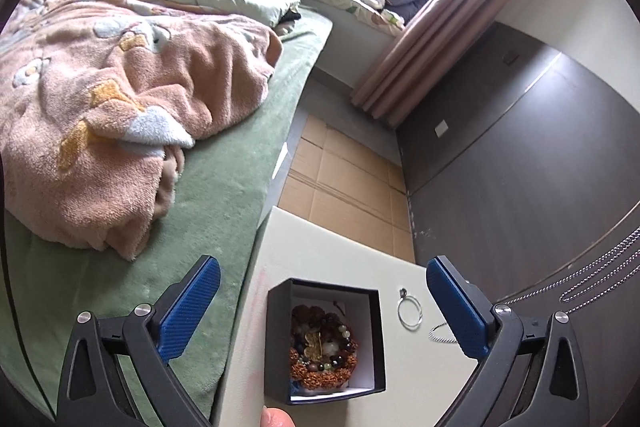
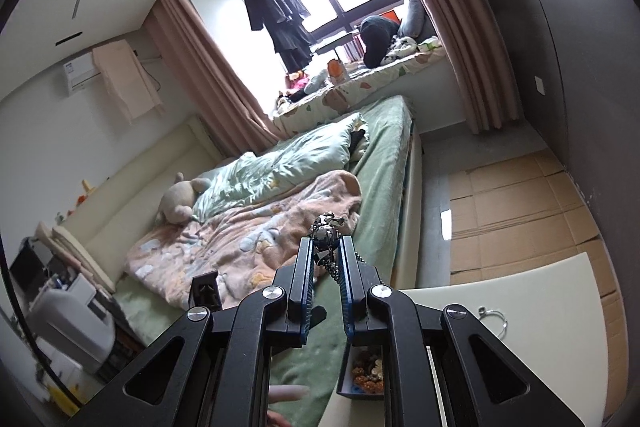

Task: Organize jewelry
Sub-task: 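Carry the silver necklace over the box with the right tool and open it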

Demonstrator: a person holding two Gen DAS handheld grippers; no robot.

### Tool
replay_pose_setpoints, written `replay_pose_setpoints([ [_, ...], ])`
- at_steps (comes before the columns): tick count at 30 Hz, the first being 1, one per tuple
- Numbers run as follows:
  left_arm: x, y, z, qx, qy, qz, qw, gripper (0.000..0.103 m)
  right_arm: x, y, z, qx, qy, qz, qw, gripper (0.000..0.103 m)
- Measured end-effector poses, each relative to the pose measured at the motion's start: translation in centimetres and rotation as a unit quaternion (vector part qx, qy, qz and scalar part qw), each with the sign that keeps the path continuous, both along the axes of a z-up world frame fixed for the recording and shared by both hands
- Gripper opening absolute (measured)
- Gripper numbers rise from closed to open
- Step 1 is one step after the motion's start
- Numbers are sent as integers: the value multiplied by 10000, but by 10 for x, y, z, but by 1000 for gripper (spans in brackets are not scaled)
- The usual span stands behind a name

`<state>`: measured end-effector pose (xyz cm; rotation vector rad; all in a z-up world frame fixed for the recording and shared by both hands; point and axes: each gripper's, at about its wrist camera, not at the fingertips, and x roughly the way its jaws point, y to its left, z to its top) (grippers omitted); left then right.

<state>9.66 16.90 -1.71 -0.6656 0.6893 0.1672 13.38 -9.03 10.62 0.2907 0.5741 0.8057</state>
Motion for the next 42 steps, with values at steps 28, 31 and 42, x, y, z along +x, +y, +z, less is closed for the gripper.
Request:
replay_pose_setpoints([
  [28,-3,19,-7,-208,-4,442,9988,103,59,52,-109,-533,827,480,9940,14],
  [31,-5,21,-7,-231,-19,472,9986,103,61,55,-122,-678,948,486,9920,14],
  [42,-8,25,-8,-278,8,496,9984,103,67,64,-163,-1271,1383,404,9814,14],
])
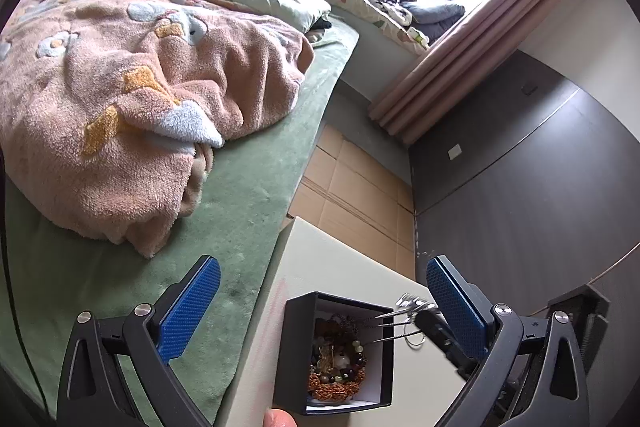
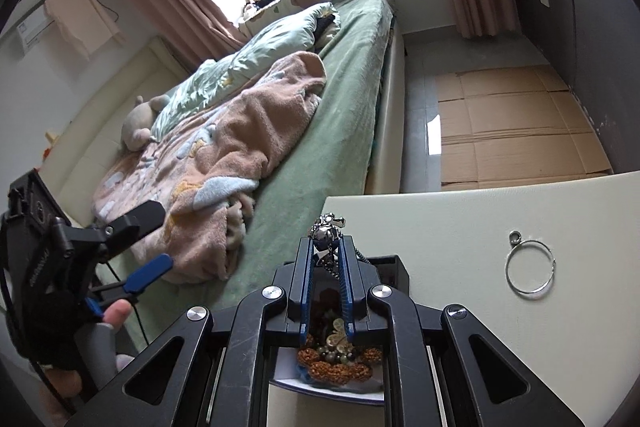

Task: Organize jewelry
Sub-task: 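Carry the silver necklace over the box with the right tool and open it, then reach the left tool to the silver hoop ring and close on it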

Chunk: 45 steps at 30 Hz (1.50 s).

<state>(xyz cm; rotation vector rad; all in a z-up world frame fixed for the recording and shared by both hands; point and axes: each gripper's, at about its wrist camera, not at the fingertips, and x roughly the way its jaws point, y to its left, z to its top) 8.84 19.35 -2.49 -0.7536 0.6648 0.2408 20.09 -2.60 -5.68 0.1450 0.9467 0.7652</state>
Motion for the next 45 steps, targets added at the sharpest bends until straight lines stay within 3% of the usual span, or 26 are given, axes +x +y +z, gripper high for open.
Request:
replay_pose_setpoints([
  [2,0,-2,3,186,29,76,9998,103,3,3,-7,-144,156,-2,9998,18],
  [3,0,-3,5,271,11,85,9996,103,4,1,-10,-144,270,-2,9995,30],
  [4,0,-5,7,320,-37,67,9995,103,5,-4,-12,-121,373,-44,9992,50],
  [6,0,-10,11,394,-121,20,9991,103,5,-17,-11,-70,346,-199,9992,64],
  [10,5,-22,13,501,-149,-180,9985,103,8,-51,-3,96,423,-497,9978,68],
  [11,6,-25,13,509,-142,-236,9983,103,8,-60,-1,105,431,-585,9973,73],
  [13,9,-33,12,468,-140,-357,9982,103,8,-79,2,110,468,-792,9957,91],
  [18,19,-57,12,531,-113,-626,9966,103,5,-116,0,173,616,-1118,9917,92],
  [26,44,-115,11,1072,54,-1255,9863,103,8,-167,-5,378,764,-1682,9821,92],
  [37,95,-205,-5,1756,664,-2276,9555,103,18,-235,-10,744,993,-2482,9607,92],
  [43,122,-233,-24,1783,892,-2602,9447,102,27,-263,-6,845,932,-2752,9531,92],
  [45,128,-241,-30,1885,941,-2644,9411,97,29,-268,-4,812,904,-2780,9529,92],
])
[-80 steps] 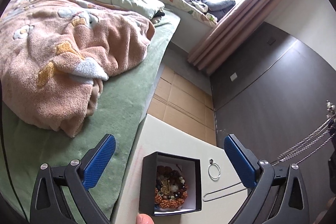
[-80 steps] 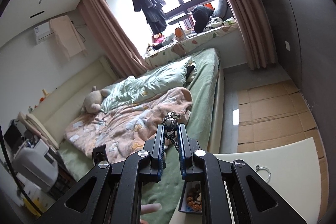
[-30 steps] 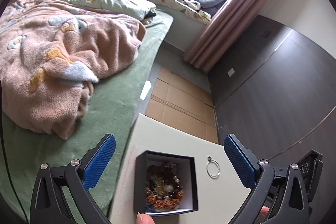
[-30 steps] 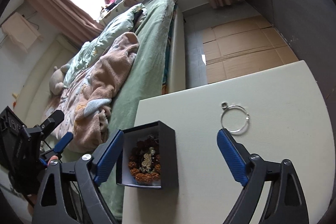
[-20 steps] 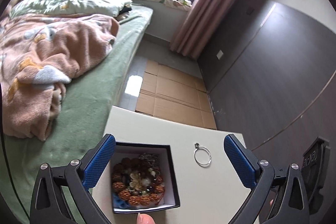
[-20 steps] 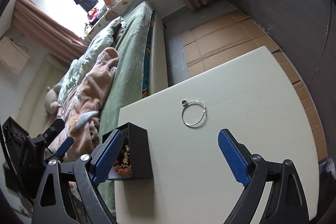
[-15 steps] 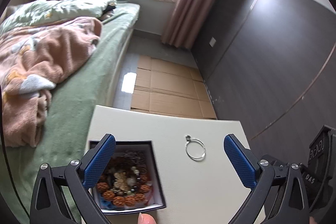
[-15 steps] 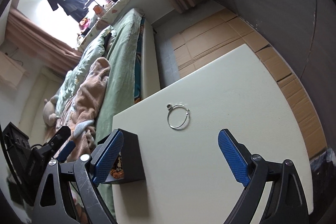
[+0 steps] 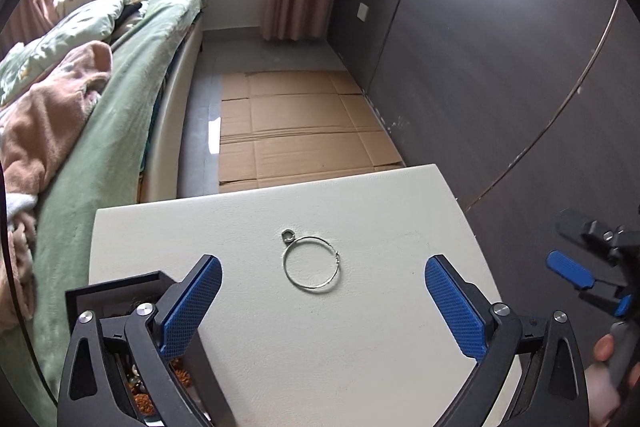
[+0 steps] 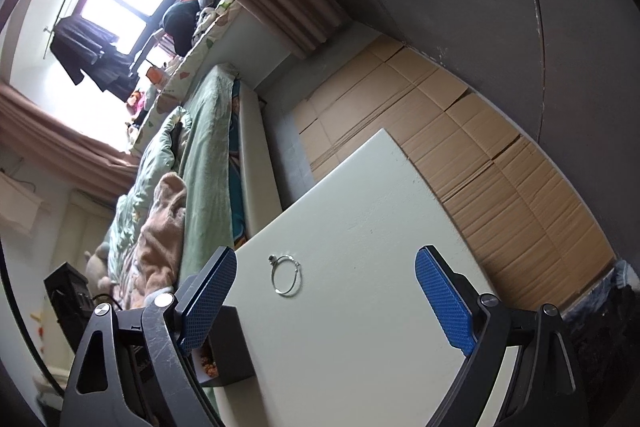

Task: Organize jewelry
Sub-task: 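Reach the left tool to the silver hoop ring and close on it, then carry the hoop ring to the box with left tool while right tool grasps small ring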

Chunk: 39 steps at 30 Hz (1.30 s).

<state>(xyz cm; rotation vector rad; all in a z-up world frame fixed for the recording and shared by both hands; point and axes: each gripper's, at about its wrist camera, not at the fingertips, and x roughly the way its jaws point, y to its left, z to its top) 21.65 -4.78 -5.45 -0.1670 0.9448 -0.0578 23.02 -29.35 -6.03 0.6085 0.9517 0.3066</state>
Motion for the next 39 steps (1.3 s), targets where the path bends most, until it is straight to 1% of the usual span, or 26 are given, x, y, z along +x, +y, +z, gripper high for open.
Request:
replay_pose_setpoints([
  [1,2,-3,-4,18,35,-23,10000,94,1,-3,0,67,9,4,10000,92],
  [3,10,-9,-14,15,220,-105,9997,73,5,-9,-1,394,23,53,9992,92],
  [4,14,-11,-20,34,340,-155,9993,69,7,-11,-2,464,35,45,9989,92],
  [5,19,-14,-27,65,446,-203,9988,65,8,-14,-3,452,52,8,9990,92],
  [7,25,-20,-39,178,594,-255,9978,60,12,-18,-6,311,144,-123,9993,92],
  [9,31,-22,-48,245,725,-273,9967,45,16,-23,-9,327,225,-197,9990,92],
  [11,36,-23,-56,292,832,-281,9957,42,20,-27,-10,454,253,-222,9984,92],
  [13,40,-24,-61,366,877,-278,9951,40,23,-29,-10,469,234,-234,9984,92],
  [15,44,-24,-67,354,947,-274,9945,31,26,-29,-9,467,233,-227,9984,92],
  [19,49,-28,-74,389,954,-278,9943,31,28,-25,-11,472,254,-185,9984,92],
  [20,49,-28,-76,391,954,-275,9943,29,28,-24,-12,443,260,-179,9985,92],
  [21,50,-29,-77,387,955,-276,9943,25,27,-24,-13,419,265,-178,9986,92],
  [23,50,-33,-81,401,985,-306,9939,19,26,-22,-13,382,277,-175,9987,92],
  [24,49,-35,-82,422,1003,-361,9934,17,26,-21,-13,369,280,-165,9988,92],
  [25,47,-39,-83,549,941,-387,9933,16,26,-21,-13,348,279,-157,9989,92],
  [26,47,-40,-83,686,942,-373,9925,8,27,-21,-13,326,278,-154,9990,92],
  [27,47,-39,-83,730,918,-354,9925,4,27,-20,-12,293,275,-158,9991,92],
  [28,46,-36,-83,653,923,-333,9930,2,26,-20,-12,264,274,-165,9991,92],
  [31,44,-30,-79,433,938,-359,9940,1,27,-16,-13,162,275,-144,9994,92],
  [33,41,-25,-67,372,779,-322,9957,1,28,-10,-12,96,272,-74,9996,92],
  [39,29,-3,-33,-170,441,-203,9987,1,32,20,-16,-177,249,324,9990,92],
])
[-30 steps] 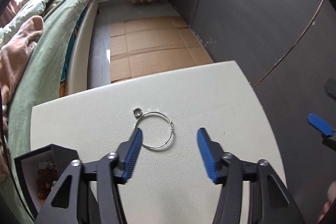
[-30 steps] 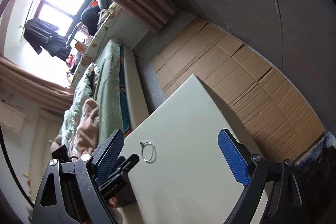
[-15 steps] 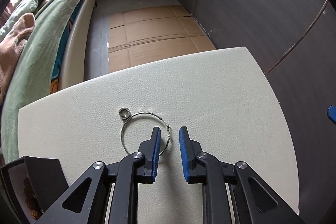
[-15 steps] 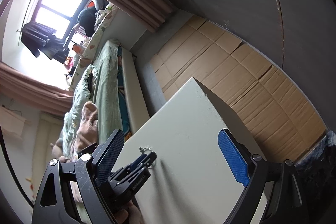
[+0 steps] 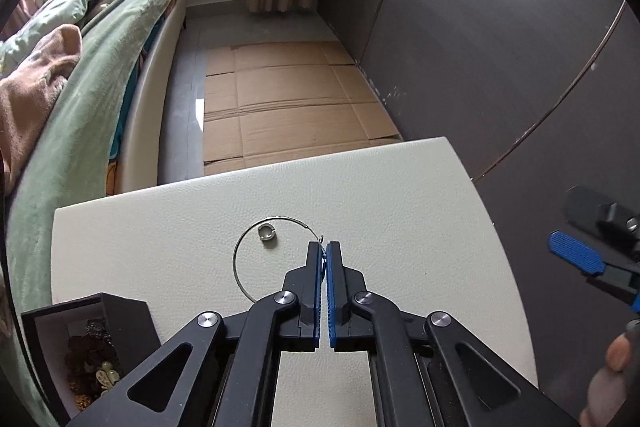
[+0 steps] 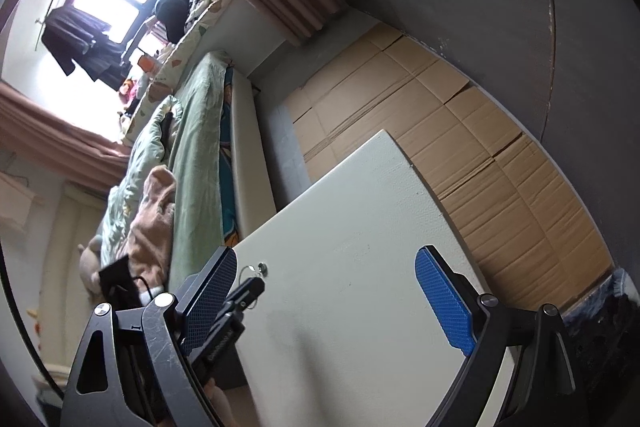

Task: Organize jewelry
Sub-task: 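Carry the hoop ring to the box with left tool while right tool grasps small ring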

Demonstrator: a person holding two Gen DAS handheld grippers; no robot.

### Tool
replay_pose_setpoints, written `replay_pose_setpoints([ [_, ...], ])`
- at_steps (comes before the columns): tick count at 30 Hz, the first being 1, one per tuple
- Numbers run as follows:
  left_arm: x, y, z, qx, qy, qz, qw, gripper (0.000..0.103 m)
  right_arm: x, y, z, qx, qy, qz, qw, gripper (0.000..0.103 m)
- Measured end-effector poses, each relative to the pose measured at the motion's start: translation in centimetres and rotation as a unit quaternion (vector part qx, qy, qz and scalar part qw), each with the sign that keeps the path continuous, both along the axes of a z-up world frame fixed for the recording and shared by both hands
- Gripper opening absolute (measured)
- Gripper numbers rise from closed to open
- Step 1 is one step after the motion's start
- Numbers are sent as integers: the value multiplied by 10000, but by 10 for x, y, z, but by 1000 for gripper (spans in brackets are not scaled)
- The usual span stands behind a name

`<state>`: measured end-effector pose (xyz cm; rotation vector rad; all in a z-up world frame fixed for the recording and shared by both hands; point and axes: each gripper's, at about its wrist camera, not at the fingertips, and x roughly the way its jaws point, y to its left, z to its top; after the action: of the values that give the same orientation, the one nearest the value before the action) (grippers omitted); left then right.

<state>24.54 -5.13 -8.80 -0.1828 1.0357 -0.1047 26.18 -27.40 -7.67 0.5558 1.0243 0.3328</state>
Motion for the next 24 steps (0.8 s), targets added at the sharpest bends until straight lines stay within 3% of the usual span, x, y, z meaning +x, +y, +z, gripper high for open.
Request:
replay_pose_setpoints([
  [5,-12,23,23,-300,-268,201,9990,1,5,30,-9,-187,29,370,9991,83],
  [10,-21,57,39,-470,-484,503,9965,1,11,60,-21,-379,105,676,9969,68],
  [24,-41,127,50,-733,-651,981,9903,1,29,141,-41,-1172,86,1249,9852,41],
])
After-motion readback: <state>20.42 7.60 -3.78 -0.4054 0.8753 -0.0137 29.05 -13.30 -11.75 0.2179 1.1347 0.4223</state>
